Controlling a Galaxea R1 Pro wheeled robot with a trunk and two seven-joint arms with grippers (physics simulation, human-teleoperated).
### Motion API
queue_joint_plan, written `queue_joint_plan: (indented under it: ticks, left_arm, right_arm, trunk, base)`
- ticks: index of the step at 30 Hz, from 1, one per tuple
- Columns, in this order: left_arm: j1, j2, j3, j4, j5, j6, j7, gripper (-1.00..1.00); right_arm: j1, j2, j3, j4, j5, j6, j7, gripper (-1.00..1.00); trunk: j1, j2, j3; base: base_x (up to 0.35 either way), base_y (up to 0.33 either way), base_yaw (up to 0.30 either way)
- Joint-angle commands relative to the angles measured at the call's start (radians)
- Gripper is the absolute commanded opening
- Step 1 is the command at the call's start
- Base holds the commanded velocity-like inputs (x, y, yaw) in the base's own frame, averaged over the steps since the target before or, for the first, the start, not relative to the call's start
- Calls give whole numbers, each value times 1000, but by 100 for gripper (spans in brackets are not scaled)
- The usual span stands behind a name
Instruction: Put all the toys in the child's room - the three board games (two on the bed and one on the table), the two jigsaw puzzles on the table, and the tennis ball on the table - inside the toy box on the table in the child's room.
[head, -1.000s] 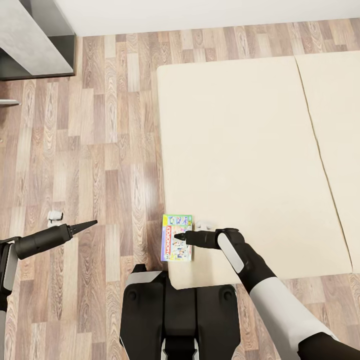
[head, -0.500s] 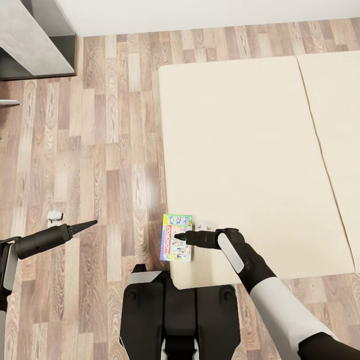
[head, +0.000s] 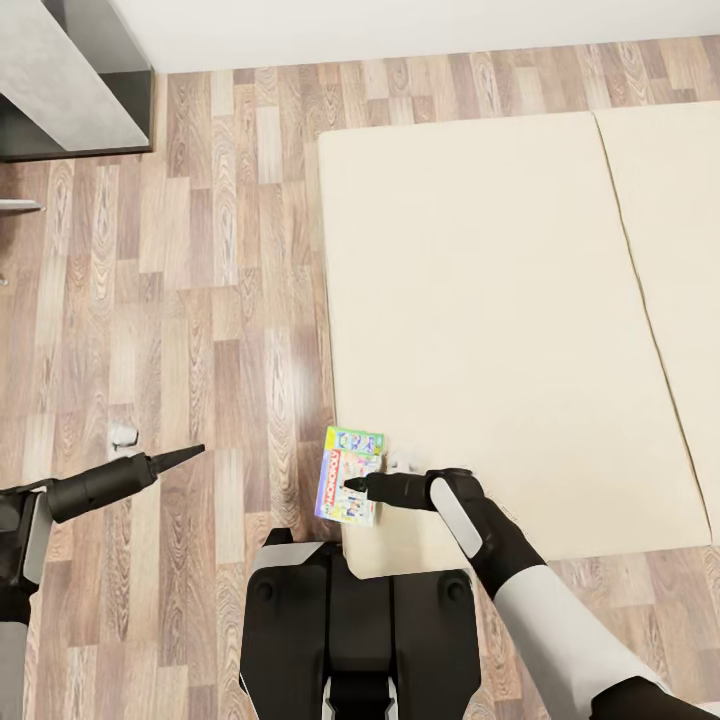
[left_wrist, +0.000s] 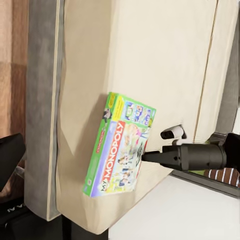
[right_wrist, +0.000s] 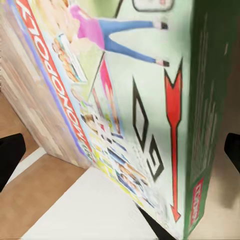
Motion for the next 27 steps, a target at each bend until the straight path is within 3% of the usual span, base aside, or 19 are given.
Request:
queue_joint_plan:
  ticks: [1,11,27]
  left_arm:
    - [0,-6,0,0,2,10,-3,100]
    - [0,-18,0,1,2,-27,-2,100]
    - [0,-18,0,2,2,-29,0,100]
  right_arm:
    - [0,5,-1,0,4,4,4,100]
    - [10,-30,1,0,-4,18,5,100]
    - [10,-32,1,-1,-20,19,5,100]
  trunk:
    - [1,-2,-1]
    - [1,-2,-1]
    - [1,-2,-1]
  base:
    - [0,0,0]
    - [0,0,0]
    - [0,0,0]
